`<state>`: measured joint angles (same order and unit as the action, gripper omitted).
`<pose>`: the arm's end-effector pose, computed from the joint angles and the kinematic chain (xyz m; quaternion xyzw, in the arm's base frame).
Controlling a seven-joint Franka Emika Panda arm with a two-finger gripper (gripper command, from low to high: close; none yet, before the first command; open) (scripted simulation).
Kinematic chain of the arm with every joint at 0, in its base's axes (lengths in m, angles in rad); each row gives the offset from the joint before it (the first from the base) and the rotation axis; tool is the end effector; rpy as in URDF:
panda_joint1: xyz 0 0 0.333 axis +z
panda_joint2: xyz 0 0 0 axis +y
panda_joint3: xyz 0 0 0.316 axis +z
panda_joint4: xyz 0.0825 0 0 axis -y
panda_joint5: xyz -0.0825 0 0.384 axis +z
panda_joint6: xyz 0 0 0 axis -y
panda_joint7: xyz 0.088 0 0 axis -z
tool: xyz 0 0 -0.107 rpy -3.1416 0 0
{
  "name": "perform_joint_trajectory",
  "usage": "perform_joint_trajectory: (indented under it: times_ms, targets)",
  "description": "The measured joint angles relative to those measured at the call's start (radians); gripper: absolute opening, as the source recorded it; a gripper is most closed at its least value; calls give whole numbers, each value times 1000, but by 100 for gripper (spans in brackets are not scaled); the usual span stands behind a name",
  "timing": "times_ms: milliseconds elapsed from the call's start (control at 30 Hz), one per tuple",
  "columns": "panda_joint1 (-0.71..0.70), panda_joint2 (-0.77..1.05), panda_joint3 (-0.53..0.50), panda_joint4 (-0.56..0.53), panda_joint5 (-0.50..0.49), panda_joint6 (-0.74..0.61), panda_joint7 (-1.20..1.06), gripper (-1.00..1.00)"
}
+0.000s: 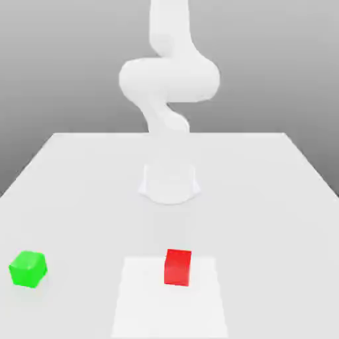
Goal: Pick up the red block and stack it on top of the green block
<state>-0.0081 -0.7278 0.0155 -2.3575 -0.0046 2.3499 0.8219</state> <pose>0.3763 0.0046 0.6611 -0.8597 0.3698 -0.3255 0.1350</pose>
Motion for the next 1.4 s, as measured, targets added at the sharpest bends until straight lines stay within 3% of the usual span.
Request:
perform_joint_trajectory:
  times_ms: [567, 800, 833, 1067, 1300, 1400]
  targets:
    - [-30, 633, 71, -464, 8, 425, 151, 0]
    - [-7, 894, 35, -465, -48, 640, 203, 0]
    - [3, 927, 23, -461, -55, 668, 208, -100]
    - [4, 934, 22, -460, -60, 675, 212, -100]
    - [-4, 711, 47, -491, 7, 482, 163, -100]
    - [-104, 704, -23, -440, 24, 424, 128, -100]
